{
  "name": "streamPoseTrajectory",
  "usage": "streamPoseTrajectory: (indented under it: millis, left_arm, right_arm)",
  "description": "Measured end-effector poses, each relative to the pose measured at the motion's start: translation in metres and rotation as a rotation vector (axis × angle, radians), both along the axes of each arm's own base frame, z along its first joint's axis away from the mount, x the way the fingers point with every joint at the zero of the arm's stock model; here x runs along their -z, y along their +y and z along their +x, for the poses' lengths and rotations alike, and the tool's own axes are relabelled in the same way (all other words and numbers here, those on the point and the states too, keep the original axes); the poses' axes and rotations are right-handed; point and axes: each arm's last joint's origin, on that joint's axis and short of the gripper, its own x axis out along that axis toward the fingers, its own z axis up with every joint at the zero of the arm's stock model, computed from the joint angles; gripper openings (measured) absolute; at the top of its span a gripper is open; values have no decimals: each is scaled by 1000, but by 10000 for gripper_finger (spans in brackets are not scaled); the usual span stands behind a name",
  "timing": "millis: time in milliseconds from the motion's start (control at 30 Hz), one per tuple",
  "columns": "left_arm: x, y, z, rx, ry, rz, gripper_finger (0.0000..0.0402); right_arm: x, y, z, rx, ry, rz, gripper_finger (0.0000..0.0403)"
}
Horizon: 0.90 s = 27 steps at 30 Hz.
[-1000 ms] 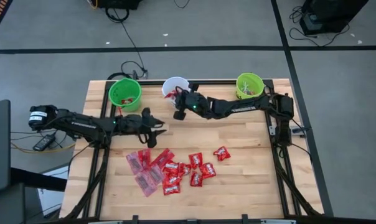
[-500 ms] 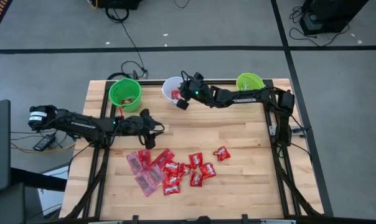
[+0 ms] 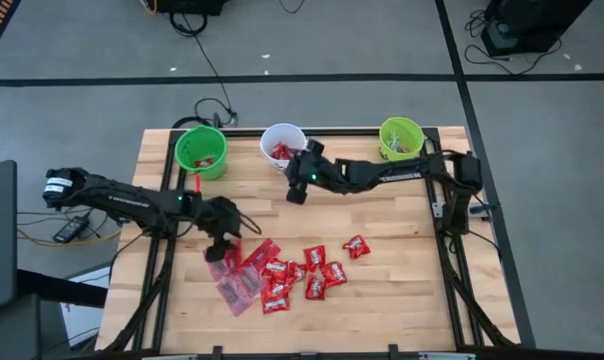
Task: Sort candy by brand, put in halloween buckets
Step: Put the red candy into the white bucket
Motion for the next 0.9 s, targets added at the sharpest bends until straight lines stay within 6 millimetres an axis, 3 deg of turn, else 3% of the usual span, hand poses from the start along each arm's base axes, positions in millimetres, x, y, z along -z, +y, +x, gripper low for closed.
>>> streamPoseTrajectory:
  millis: [200,433,533,667,900]
  left_arm:
    - [8,-2,-5,-58,47,72,207]
    - [-10,-2,17,-3,-278,187,207]
    - [-17,-5,25,78,-403,149,207]
    - [-25,-4,33,49,-513,195,207]
    - [-37,2,38,-124,-640,304,207]
  right_arm:
    - [-1,30,2,-35,18,-25,223]
    - [6,56,-7,-34,124,25,223]
    - [15,71,-13,-227,232,217,223]
    - [34,97,-21,-500,299,466,223]
    - [61,129,-37,-597,361,462,222]
